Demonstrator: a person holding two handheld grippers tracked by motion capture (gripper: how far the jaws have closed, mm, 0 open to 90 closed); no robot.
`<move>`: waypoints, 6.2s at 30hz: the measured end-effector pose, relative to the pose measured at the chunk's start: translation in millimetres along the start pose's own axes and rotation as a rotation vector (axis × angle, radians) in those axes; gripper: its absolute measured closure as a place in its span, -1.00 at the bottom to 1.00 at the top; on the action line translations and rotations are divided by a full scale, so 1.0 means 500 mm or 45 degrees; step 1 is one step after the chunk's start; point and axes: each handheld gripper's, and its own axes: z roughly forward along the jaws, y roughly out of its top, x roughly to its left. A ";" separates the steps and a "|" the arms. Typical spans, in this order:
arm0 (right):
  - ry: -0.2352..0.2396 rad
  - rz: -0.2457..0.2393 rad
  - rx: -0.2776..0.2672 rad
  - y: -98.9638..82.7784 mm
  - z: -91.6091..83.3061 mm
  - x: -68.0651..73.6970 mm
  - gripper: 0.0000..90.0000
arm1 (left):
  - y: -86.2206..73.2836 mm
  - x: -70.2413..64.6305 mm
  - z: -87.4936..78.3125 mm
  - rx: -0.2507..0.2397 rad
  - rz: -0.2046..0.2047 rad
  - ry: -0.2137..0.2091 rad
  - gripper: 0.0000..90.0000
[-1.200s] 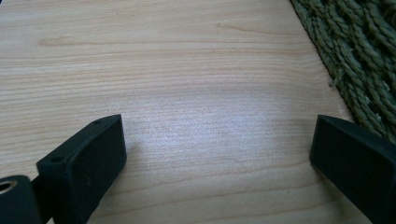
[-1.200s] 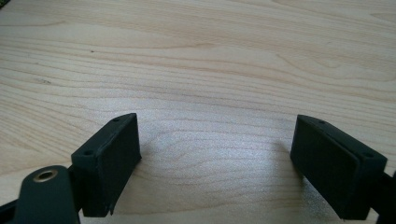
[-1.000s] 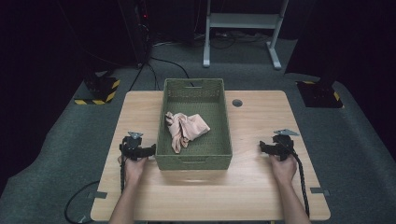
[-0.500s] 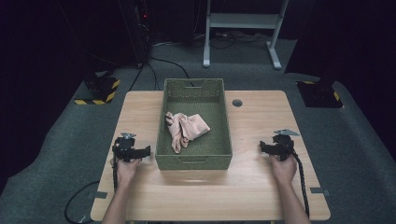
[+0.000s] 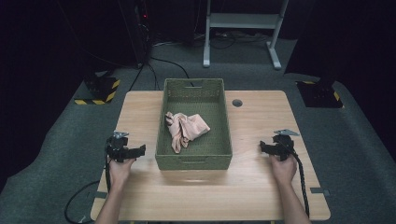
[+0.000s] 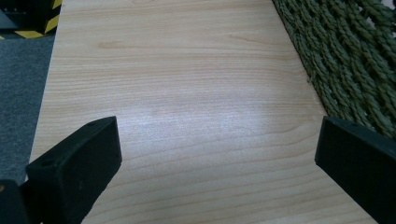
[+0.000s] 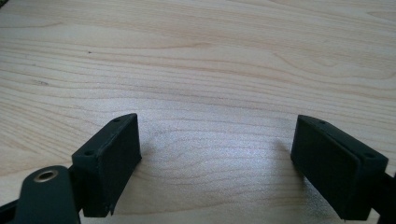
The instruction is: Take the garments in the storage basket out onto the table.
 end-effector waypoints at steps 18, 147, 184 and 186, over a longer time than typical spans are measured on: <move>0.000 0.001 0.000 0.000 0.000 0.000 -0.66 | 0.014 -0.009 -0.049 -0.052 -0.054 -0.042 -0.97; 0.002 -0.001 0.001 0.000 0.000 0.000 -0.67 | 0.261 -0.335 0.102 0.035 0.150 -0.208 -0.93; 0.008 -0.010 0.003 0.000 0.000 0.002 -0.68 | 0.254 -0.354 0.179 0.201 0.166 0.033 -0.25; 0.008 -0.010 0.003 0.000 0.000 0.002 -0.68 | 0.254 -0.353 0.179 0.198 0.164 0.040 -0.17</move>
